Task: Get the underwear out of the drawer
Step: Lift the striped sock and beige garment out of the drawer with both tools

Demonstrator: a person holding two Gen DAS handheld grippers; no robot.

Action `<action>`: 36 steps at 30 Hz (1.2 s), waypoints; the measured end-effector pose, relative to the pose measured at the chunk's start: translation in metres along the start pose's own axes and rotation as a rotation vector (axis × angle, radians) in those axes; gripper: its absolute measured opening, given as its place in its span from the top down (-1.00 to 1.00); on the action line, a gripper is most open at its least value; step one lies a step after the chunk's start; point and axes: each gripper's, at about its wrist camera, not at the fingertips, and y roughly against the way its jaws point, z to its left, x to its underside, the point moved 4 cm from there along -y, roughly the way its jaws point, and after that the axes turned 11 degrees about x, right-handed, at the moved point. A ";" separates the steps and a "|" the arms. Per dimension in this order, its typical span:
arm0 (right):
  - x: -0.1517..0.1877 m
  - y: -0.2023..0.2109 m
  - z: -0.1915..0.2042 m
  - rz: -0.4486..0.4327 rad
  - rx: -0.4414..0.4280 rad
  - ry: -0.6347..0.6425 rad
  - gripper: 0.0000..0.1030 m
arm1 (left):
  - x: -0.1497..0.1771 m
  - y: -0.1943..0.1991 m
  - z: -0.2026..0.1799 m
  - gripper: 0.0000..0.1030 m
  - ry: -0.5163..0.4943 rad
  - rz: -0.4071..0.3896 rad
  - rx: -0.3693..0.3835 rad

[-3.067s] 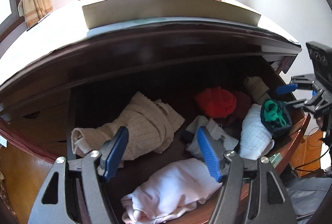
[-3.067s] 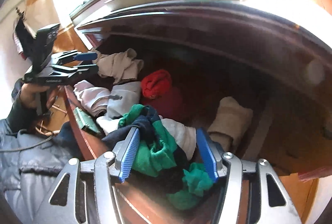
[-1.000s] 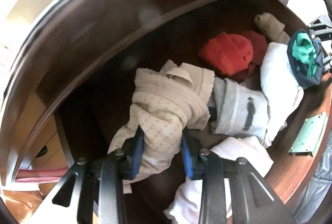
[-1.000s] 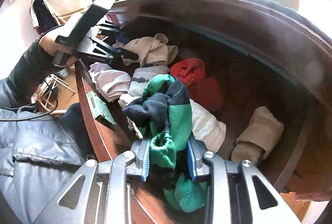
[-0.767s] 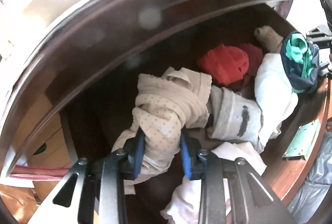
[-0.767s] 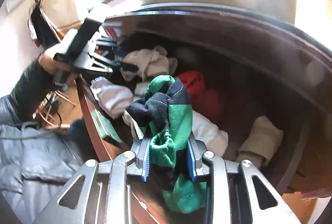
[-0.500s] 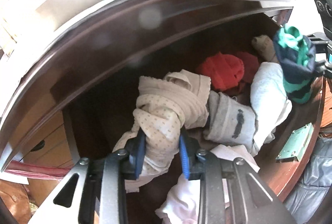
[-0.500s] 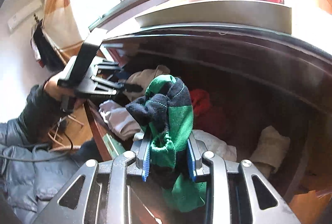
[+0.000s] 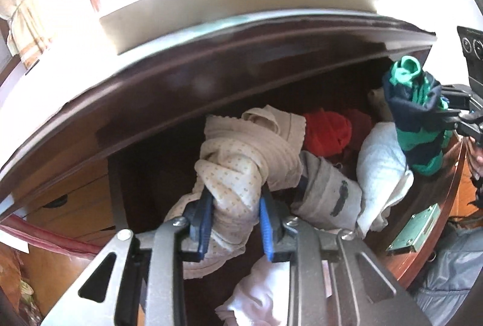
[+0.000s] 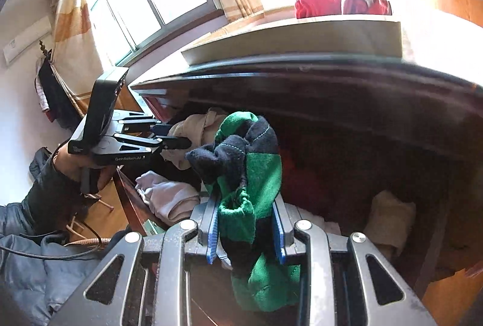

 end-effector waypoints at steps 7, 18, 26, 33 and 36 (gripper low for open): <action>-0.014 0.007 0.012 -0.071 0.065 0.076 0.39 | -0.001 0.014 0.006 0.52 0.049 -0.063 0.021; -0.015 0.004 0.006 -0.087 0.051 0.045 0.39 | 0.004 0.024 0.006 0.52 0.142 -0.160 0.101; -0.014 0.007 0.005 -0.110 0.070 0.035 0.39 | 0.010 0.020 -0.009 0.53 0.167 -0.235 0.119; -0.013 0.011 0.006 -0.133 0.077 0.040 0.39 | 0.012 0.022 -0.015 0.53 0.189 -0.298 0.123; -0.013 0.012 0.006 -0.141 0.074 0.034 0.39 | 0.014 0.023 -0.014 0.53 0.202 -0.319 0.134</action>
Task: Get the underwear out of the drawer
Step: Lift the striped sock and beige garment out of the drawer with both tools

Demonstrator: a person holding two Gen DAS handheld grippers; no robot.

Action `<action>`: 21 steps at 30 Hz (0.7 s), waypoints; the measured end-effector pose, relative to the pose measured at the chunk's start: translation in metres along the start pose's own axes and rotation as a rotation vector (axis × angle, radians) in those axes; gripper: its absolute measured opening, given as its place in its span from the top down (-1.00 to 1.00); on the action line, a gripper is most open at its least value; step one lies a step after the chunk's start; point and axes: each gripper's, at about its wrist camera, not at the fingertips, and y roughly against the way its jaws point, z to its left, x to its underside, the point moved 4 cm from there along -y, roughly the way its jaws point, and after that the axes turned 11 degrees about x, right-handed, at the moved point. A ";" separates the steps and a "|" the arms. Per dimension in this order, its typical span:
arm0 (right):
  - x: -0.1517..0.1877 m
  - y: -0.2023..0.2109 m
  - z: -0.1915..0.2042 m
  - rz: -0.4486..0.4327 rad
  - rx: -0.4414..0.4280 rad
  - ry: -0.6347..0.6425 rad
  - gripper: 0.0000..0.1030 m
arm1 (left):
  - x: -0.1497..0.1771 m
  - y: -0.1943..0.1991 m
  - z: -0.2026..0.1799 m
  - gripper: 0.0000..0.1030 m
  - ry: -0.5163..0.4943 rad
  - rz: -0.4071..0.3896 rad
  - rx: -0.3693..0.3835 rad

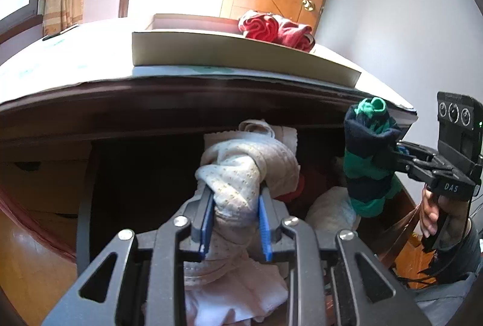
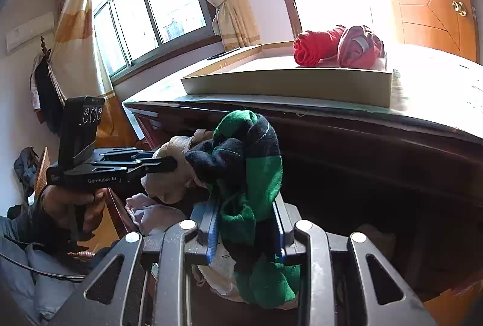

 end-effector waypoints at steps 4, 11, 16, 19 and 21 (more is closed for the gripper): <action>0.000 0.001 0.000 -0.006 0.000 0.000 0.39 | 0.003 0.003 -0.002 0.53 0.001 -0.023 0.016; 0.001 0.004 0.000 -0.026 -0.008 0.001 0.39 | 0.005 0.007 -0.009 0.53 -0.002 -0.067 0.042; 0.001 0.008 0.000 -0.048 -0.010 -0.006 0.39 | 0.004 0.012 -0.014 0.54 -0.007 -0.103 0.062; 0.000 0.010 -0.001 -0.060 -0.015 -0.009 0.39 | 0.004 0.015 -0.020 0.54 -0.021 -0.120 0.081; 0.000 0.011 -0.001 -0.067 -0.018 -0.011 0.39 | 0.004 0.017 -0.024 0.54 -0.032 -0.133 0.090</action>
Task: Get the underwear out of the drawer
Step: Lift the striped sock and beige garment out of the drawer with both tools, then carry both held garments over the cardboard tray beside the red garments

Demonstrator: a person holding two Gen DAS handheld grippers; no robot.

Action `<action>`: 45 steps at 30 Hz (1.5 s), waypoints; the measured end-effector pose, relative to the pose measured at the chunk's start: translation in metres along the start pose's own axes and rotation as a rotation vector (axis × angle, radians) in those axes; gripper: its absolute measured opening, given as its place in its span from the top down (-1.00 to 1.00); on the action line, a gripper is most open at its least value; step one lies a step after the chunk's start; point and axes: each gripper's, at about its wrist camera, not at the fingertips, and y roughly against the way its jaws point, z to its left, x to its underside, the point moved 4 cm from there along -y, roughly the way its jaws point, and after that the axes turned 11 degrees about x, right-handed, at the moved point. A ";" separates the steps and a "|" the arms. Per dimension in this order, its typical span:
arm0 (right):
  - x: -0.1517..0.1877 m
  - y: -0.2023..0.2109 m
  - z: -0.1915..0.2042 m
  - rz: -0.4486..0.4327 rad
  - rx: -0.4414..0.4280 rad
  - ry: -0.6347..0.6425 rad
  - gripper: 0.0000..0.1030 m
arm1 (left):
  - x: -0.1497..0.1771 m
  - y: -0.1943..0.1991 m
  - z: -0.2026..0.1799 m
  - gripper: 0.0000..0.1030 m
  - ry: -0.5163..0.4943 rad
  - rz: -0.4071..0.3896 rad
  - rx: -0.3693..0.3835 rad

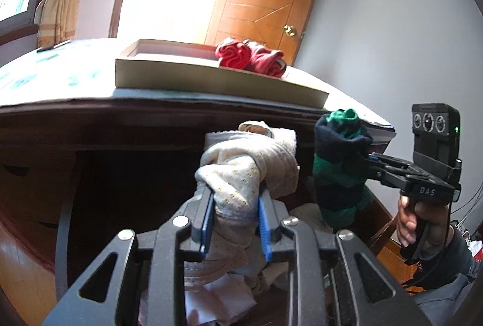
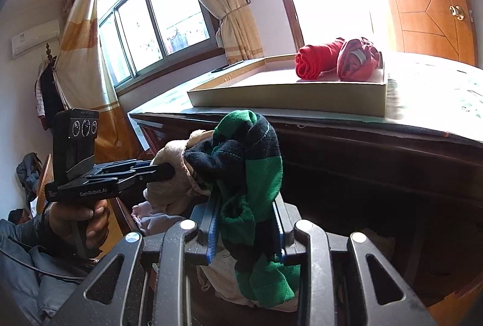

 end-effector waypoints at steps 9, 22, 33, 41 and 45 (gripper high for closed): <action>0.001 0.002 -0.003 -0.025 -0.040 -0.048 0.39 | -0.006 0.012 -0.006 0.55 0.003 -0.059 0.006; 0.001 0.002 0.001 -0.036 -0.079 -0.087 0.39 | -0.016 0.028 -0.013 0.55 -0.015 -0.121 -0.020; -0.009 0.007 0.003 -0.072 -0.105 -0.113 0.39 | -0.023 0.044 -0.016 0.55 -0.033 -0.178 -0.056; -0.014 0.010 0.002 -0.085 -0.116 -0.125 0.39 | -0.028 0.048 -0.018 0.55 -0.046 -0.198 -0.061; -0.017 0.011 0.004 -0.089 -0.122 -0.123 0.39 | -0.030 0.052 -0.019 0.55 -0.049 -0.207 -0.062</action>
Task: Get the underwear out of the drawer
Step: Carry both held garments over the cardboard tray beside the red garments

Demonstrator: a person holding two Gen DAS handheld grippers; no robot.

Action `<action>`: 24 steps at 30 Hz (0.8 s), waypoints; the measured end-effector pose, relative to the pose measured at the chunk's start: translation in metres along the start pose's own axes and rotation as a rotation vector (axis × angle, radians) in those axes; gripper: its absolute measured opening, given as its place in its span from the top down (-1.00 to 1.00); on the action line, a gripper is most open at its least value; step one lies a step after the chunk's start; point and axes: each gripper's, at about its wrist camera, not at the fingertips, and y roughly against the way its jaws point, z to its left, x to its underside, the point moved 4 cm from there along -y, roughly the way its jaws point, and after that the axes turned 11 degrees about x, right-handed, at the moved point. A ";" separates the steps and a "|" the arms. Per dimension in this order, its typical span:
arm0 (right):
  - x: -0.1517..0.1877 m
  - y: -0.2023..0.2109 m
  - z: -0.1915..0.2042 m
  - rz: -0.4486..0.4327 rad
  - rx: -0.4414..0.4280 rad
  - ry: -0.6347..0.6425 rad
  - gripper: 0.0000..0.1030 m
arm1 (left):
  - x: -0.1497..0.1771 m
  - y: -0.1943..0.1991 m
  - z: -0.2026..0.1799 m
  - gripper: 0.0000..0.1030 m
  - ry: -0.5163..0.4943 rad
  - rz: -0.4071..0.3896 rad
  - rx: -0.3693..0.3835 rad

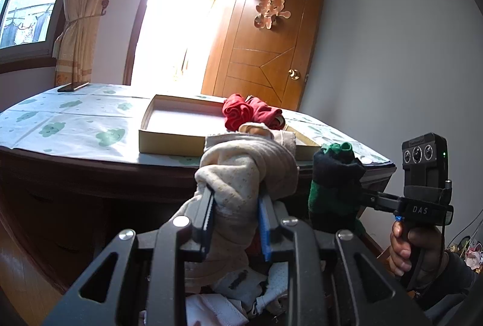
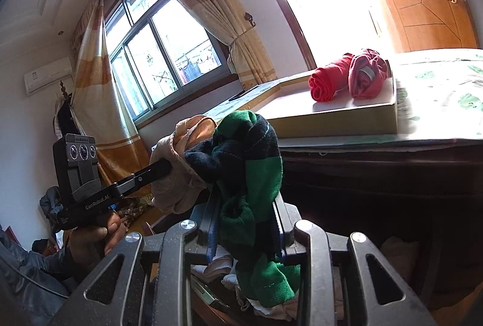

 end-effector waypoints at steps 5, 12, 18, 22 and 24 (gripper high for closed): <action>-0.002 0.002 0.004 -0.006 -0.004 0.005 0.39 | 0.000 0.003 -0.001 0.55 -0.003 -0.006 -0.002; -0.007 0.002 0.006 -0.011 -0.018 0.005 0.39 | -0.003 0.005 -0.002 0.56 -0.010 -0.016 0.002; -0.013 0.002 0.012 -0.012 -0.032 0.011 0.39 | -0.009 0.009 -0.004 0.56 -0.021 -0.028 -0.001; -0.020 0.002 0.014 -0.016 -0.043 0.016 0.39 | -0.017 0.011 -0.006 0.56 -0.035 -0.040 -0.006; -0.025 0.002 0.016 -0.019 -0.046 0.023 0.39 | -0.021 0.011 -0.006 0.56 -0.043 -0.042 -0.011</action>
